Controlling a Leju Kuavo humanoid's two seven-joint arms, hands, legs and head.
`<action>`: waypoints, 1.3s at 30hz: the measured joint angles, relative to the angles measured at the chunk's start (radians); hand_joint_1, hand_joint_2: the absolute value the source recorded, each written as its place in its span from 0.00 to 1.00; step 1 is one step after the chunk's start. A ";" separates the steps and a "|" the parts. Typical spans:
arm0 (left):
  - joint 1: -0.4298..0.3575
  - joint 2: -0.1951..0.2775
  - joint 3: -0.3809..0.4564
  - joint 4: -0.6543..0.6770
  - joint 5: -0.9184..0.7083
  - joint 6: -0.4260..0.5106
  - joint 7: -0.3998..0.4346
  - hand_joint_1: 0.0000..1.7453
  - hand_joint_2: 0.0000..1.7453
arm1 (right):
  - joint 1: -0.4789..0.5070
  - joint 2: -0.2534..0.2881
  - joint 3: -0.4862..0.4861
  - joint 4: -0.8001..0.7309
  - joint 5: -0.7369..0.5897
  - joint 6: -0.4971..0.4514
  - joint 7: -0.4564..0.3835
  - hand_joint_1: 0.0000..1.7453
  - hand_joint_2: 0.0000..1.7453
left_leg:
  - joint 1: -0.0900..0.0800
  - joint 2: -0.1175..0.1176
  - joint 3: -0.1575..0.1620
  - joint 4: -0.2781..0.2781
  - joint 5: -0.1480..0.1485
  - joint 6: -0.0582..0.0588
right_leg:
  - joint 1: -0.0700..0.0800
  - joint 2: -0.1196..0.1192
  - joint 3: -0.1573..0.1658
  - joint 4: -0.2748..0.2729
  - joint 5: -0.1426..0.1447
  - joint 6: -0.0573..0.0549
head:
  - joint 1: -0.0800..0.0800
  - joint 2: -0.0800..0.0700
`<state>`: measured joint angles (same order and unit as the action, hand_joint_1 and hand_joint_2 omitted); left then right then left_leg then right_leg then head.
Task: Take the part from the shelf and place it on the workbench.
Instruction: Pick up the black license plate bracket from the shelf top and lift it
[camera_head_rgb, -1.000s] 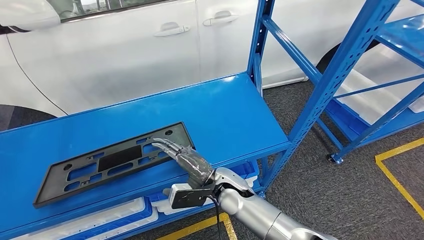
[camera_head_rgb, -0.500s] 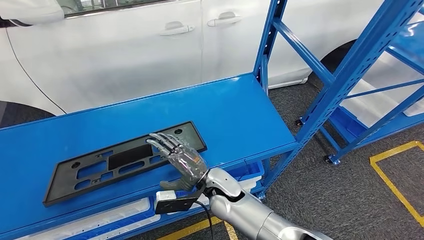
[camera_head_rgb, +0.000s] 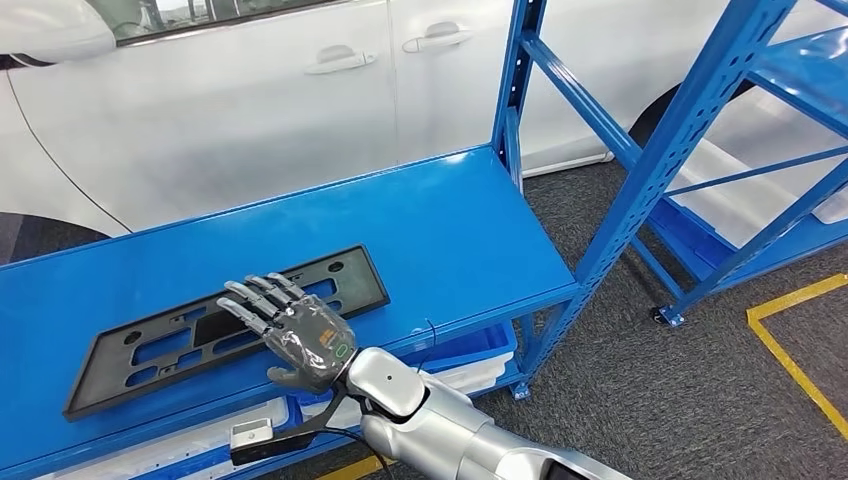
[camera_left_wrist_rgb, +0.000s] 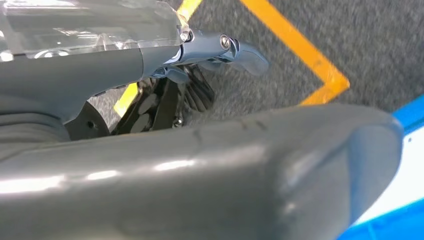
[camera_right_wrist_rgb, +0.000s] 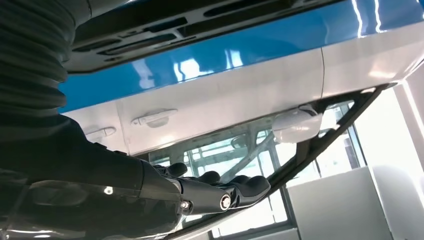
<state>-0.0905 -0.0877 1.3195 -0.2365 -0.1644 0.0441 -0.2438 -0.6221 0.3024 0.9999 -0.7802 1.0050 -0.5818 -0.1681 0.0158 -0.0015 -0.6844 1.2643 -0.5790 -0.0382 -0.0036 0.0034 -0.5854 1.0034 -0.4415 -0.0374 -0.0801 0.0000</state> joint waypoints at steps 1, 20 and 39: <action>0.001 0.000 0.000 0.000 0.000 0.000 0.000 0.00 0.00 | -0.002 0.006 0.006 0.014 0.007 -0.005 0.003 0.00 1.00 | 0.001 0.000 -0.014 0.027 0.000 -0.003 | 0.000 0.000 0.000 0.001 -0.001 0.000 | 0.000 0.000; 0.003 -0.001 -0.013 0.000 0.000 0.001 -0.001 0.00 0.00 | -0.054 0.054 0.140 0.079 0.010 0.030 0.072 0.00 1.00 | 0.003 -0.002 0.111 -0.250 0.132 0.046 | 0.003 0.002 -0.058 0.134 -0.041 0.034 | 0.000 0.000; -0.001 0.005 -0.020 0.000 0.000 -0.002 -0.010 0.00 0.00 | -0.121 0.062 0.267 0.136 0.006 0.030 0.245 0.00 1.00 | 0.006 -0.002 0.102 -0.240 0.125 0.016 | 0.009 0.004 -0.007 0.023 -0.014 0.024 | 0.000 0.000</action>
<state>-0.0917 -0.0832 1.2997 -0.2361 -0.1645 0.0424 -0.2543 -0.7428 0.3639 1.2673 -0.6442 1.0115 -0.5515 0.0765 0.0219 -0.0040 -0.5821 1.0246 -0.4539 -0.0226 0.0058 0.0079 -0.5920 1.0260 -0.4555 -0.0137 -0.0797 0.0000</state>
